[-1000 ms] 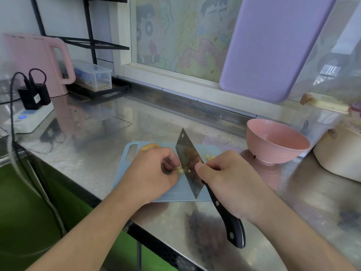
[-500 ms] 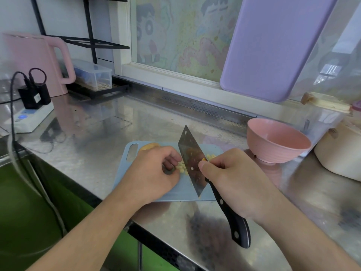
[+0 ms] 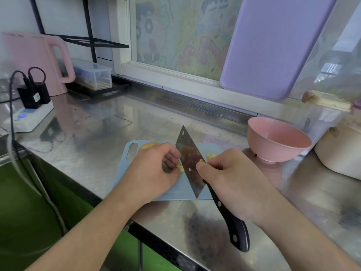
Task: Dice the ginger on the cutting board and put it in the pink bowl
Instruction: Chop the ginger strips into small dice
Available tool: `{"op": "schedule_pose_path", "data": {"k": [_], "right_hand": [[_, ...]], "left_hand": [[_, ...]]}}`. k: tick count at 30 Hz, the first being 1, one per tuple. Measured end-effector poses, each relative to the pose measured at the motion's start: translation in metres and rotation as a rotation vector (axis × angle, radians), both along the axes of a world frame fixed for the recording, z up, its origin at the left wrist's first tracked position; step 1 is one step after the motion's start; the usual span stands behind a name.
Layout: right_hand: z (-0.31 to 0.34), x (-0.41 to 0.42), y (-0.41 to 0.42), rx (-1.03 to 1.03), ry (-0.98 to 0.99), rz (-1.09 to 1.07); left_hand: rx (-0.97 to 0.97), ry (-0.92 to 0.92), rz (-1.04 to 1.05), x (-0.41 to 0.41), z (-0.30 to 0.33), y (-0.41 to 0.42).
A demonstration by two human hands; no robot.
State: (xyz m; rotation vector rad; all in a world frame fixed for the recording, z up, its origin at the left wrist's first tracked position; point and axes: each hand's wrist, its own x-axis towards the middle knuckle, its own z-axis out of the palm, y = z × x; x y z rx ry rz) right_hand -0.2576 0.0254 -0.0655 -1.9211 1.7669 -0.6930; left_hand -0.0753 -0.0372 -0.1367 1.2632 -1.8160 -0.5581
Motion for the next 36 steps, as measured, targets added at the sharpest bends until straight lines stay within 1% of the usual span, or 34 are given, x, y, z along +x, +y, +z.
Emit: {"op": "schedule_pose_path", "data": {"k": [8, 14, 22, 28, 36], "right_hand": [[-0.009, 0.000, -0.005, 0.016, -0.015, -0.020], [-0.015, 0.007, -0.010, 0.058, -0.024, -0.043], [-0.018, 0.006, -0.017, -0.007, 0.016, -0.059], [-0.006, -0.001, -0.010, -0.061, -0.006, -0.030], [-0.008, 0.001, -0.007, -0.056, -0.003, -0.010]], "left_hand": [[0.004, -0.008, 0.010, 0.000, -0.002, -0.002], [-0.001, 0.020, 0.005, 0.000, 0.000, -0.003], [0.042, 0.041, 0.016, 0.001, 0.001, -0.001], [0.065, 0.061, 0.019, 0.000, 0.001, -0.001], [0.065, 0.058, 0.030, -0.001, 0.001, 0.000]]}}
